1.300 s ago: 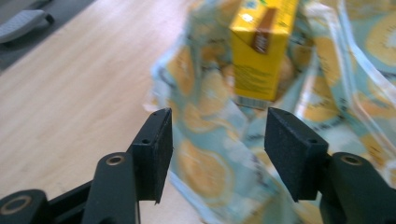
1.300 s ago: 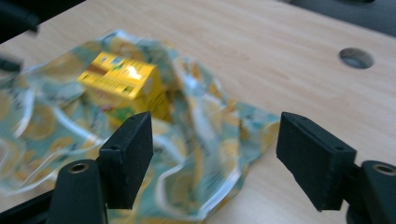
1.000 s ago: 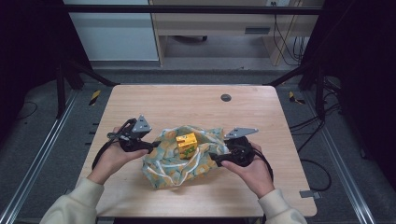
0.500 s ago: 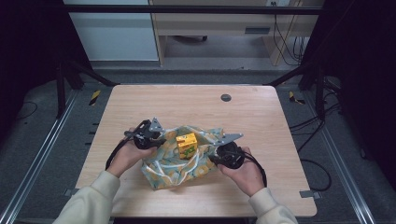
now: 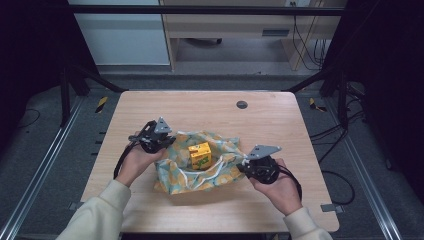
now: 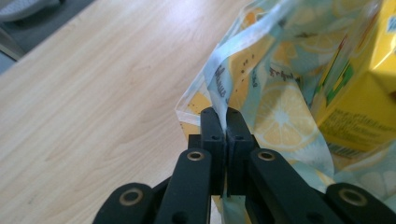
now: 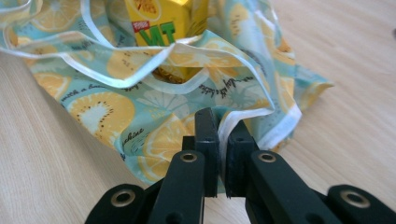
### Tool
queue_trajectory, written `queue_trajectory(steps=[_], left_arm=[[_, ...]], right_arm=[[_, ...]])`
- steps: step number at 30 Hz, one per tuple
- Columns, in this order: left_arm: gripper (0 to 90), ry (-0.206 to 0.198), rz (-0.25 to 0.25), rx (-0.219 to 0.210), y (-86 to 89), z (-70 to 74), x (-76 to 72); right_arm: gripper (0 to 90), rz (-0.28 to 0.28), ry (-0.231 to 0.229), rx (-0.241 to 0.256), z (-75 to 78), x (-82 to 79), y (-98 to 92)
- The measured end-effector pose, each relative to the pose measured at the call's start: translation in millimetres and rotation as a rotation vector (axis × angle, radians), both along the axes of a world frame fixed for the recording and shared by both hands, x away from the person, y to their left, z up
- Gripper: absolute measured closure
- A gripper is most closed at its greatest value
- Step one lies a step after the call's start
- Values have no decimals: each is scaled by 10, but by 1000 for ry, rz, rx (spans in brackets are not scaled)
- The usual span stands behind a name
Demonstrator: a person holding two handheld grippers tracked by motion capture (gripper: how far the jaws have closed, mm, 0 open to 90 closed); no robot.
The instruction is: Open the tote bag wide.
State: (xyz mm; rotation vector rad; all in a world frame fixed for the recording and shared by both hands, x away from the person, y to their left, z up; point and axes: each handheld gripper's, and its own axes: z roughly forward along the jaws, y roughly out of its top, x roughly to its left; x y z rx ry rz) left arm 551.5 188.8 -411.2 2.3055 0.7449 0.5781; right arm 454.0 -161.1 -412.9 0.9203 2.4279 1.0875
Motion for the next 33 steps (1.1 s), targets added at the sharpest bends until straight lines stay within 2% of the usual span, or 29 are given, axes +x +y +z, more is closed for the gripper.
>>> queue_trajectory(steps=[3, 5, 7, 15, 25, 30, 31, 32, 33], left_arm=[[887, 4, -9, 6, -9, -3, 3], [886, 12, -10, 5, -13, -34, 16], [885, 19, -11, 5, -24, -65, 27], [886, 45, -7, 32, -67, -218, 69], [886, 63, -1, 40, -59, -362, 85], [887, 62, -5, 41, -64, -394, 70], [889, 60, -7, 39, -65, -389, 64], [889, 62, -9, 41, -63, -379, 58], [889, 61, -11, 43, -61, -370, 53]], right_arm=[[867, -3, -19, 0, 15, -35, -100], [866, -5, -27, -13, -21, -48, -151], [862, -2, -15, -11, -98, -69, -181], [859, -4, -1, -29, -286, -30, -193], [849, -2, 11, -41, -442, -21, -168], [778, -4, 20, -49, -479, -25, -131], [748, -1, 19, -49, -476, -22, -129], [652, -8, 24, -35, -449, -27, -119], [652, -8, 24, -35, -449, -27, -119]])
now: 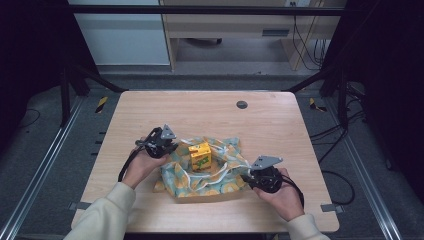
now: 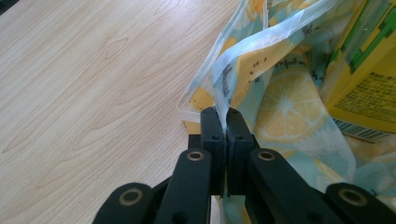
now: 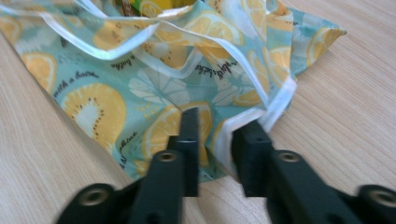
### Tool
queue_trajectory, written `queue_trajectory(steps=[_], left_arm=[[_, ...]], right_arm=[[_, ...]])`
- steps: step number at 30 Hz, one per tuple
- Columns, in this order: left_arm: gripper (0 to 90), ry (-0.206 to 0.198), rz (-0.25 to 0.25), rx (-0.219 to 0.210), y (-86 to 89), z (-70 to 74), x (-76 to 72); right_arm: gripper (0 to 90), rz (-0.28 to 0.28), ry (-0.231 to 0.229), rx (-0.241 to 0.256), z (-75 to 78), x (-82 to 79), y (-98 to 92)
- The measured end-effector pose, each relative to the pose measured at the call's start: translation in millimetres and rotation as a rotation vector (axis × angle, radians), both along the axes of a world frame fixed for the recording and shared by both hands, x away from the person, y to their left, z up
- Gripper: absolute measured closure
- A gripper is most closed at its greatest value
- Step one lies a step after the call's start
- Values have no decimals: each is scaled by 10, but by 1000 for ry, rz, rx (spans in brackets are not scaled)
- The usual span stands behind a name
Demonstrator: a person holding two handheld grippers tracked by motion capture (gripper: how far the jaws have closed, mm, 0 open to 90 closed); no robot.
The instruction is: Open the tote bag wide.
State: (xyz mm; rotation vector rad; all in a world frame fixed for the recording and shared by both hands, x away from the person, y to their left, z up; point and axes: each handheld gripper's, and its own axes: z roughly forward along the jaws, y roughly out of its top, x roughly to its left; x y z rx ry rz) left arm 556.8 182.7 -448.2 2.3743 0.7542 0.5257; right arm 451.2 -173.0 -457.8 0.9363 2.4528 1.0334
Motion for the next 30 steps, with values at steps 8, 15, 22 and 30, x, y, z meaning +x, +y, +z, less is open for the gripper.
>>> queue_trajectory(steps=[8, 15, 22, 30], left_arm=[[894, -9, 10, -11, 29, 50, -20], [895, -14, 25, -20, 72, 69, -13], [894, 12, 39, -13, 87, -49, 21], [895, 14, 42, -19, 101, -143, 47]], right_arm=[[516, -35, -36, 15, 192, -62, 26], [895, 7, -25, -16, 163, -92, 34], [900, 21, 17, -47, -48, -52, 29], [900, 10, 41, -70, -158, -4, 20]])
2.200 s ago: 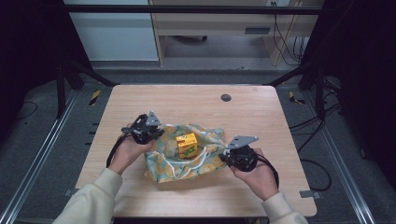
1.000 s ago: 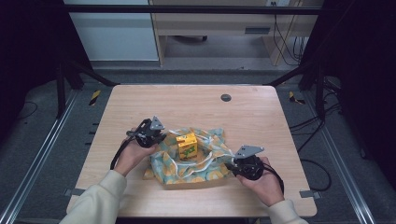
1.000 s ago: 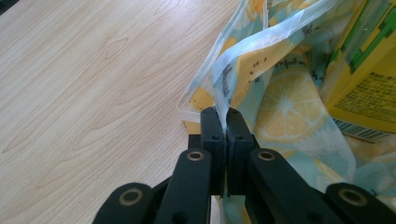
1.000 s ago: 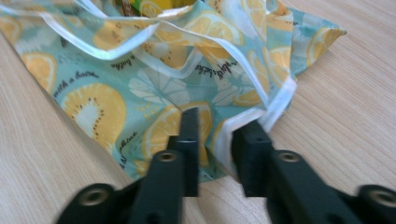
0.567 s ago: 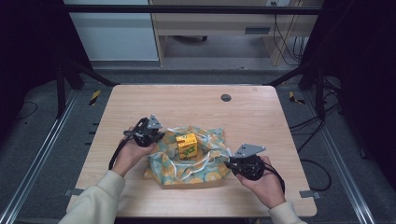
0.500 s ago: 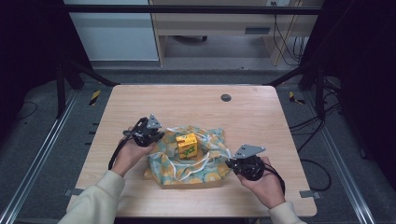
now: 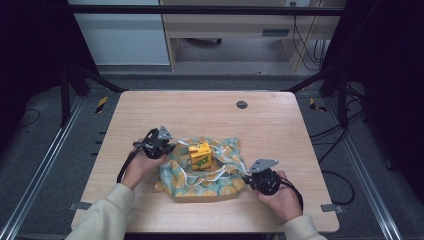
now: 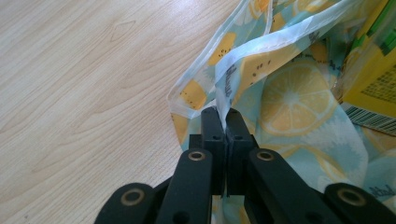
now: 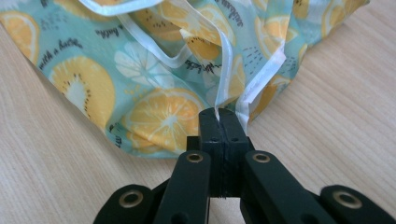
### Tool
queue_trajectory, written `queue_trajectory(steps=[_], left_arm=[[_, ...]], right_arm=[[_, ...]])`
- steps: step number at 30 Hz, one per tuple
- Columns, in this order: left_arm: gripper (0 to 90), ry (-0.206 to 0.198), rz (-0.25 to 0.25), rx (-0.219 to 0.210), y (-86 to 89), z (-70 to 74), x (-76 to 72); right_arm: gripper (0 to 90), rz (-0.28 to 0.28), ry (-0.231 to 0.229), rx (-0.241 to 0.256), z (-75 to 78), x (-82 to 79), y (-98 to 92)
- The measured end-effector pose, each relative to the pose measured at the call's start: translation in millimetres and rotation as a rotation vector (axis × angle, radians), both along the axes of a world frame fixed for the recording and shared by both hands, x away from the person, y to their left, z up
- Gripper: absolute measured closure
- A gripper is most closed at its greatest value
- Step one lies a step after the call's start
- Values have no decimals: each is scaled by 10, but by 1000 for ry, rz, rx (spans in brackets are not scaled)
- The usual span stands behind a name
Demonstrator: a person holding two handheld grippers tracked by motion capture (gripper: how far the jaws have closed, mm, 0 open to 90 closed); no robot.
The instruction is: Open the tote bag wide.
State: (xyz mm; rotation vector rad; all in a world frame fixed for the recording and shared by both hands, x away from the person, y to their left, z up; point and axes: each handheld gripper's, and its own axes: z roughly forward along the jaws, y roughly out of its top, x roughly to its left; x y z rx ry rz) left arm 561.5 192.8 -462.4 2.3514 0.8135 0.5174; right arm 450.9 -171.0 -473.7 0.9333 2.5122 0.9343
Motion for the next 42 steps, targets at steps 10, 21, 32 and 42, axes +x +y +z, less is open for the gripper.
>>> queue_trajectory(steps=[10, 21, 32, 42], left_arm=[[894, 4, 6, 23, 6, -93, 7], [895, 1, 9, 43, 13, -169, -18], [894, 8, 7, 56, 30, -205, -34], [737, -12, 24, 39, 77, -129, -70]], right_arm=[[900, -13, 9, -36, -44, 7, 2], [900, -6, 38, -56, -94, 17, 43], [900, -20, 44, -58, -112, 51, 22], [773, -36, 7, -11, -18, 29, -79]])
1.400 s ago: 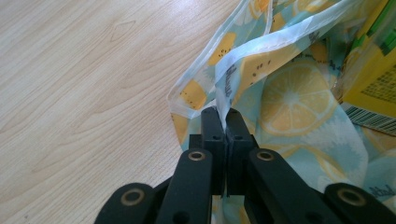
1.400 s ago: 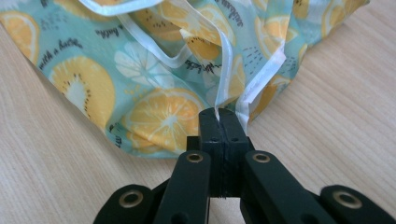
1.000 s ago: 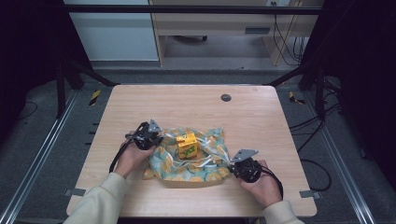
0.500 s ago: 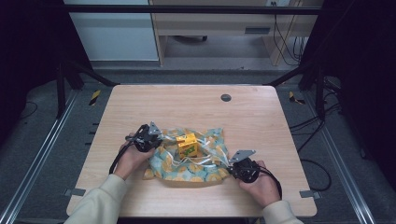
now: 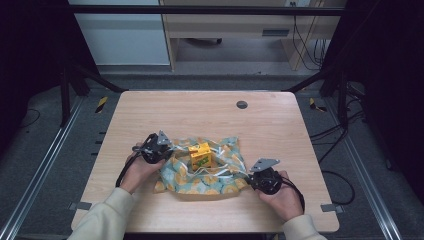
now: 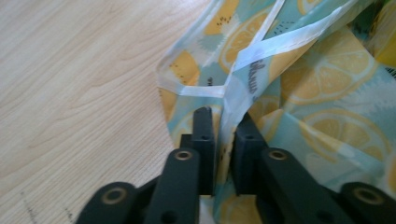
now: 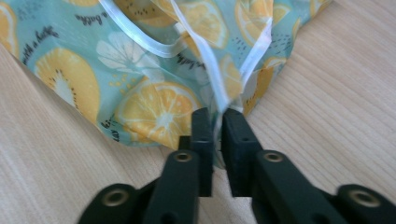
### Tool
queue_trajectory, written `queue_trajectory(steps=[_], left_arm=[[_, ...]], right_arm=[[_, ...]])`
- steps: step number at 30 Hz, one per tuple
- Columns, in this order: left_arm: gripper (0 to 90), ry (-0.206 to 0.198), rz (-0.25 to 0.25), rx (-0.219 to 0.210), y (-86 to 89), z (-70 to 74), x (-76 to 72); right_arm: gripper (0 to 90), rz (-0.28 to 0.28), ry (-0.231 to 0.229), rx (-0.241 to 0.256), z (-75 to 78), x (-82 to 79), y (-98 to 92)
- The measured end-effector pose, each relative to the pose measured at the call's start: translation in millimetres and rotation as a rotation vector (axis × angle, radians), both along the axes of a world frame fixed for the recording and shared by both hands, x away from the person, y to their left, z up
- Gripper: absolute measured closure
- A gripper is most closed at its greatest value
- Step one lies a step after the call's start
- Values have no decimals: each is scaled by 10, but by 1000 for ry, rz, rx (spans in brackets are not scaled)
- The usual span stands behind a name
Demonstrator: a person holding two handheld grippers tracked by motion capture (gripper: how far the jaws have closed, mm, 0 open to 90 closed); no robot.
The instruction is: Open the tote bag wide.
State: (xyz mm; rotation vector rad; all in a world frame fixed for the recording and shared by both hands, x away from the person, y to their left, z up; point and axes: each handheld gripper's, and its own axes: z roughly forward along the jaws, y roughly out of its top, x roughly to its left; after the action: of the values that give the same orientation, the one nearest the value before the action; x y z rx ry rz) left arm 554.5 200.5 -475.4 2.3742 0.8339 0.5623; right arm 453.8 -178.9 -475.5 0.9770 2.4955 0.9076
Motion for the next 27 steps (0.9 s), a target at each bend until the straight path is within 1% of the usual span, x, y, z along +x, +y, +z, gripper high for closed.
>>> queue_trajectory(steps=[1, 2, 3, 4, 7, 9, 10, 11, 13, 14, 18, 20, 22, 23, 24, 25, 27], left_arm=[[737, -10, 8, -11, 10, 20, -7], [674, -20, 14, -22, 25, 49, -14], [604, -30, 22, -36, 37, 83, -27], [604, -42, 22, -49, 48, 117, -37], [522, -70, 23, -65, 59, 215, -66], [486, -83, 20, -66, 68, 282, -80], [450, -92, 22, -78, 68, 310, -88], [450, -97, 25, -86, 67, 338, -96], [401, -106, 22, -86, 76, 407, -106], [383, -114, 29, -103, 72, 436, -115], [305, -130, 26, -119, 92, 564, -162], [273, -124, 27, -117, 120, 614, -196], [237, -120, 29, -105, 167, 650, -231], [223, -117, 31, -103, 193, 657, -245], [207, -113, 35, -102, 222, 663, -259], [194, -113, 44, -105, 250, 663, -274], [170, -107, 53, -97, 328, 663, -295]], right_arm=[[773, 0, 0, 0, 0, 0, 0], [726, -6, -11, 4, 21, -12, -9], [588, -16, -27, 17, 77, -31, -28], [588, -16, -27, 17, 77, -31, -28], [407, -21, -61, 25, 172, -66, -53], [313, -30, -89, 34, 236, -91, -73], [248, -40, -100, 45, 300, -109, -95], [248, -40, -100, 45, 300, -109, -95], [213, -45, -113, 48, 361, -124, -126], [198, -50, -109, 56, 391, -126, -141], [160, -79, -117, 71, 489, -126, -209], [162, -105, -136, 71, 535, -132, -263], [149, -142, -156, 92, 578, -137, -341], [140, -160, -155, 108, 592, -136, -383], [129, -175, -157, 114, 600, -128, -431], [116, -195, -150, 122, 602, -123, -467], [96, -225, -138, 122, 581, -94, -556]])
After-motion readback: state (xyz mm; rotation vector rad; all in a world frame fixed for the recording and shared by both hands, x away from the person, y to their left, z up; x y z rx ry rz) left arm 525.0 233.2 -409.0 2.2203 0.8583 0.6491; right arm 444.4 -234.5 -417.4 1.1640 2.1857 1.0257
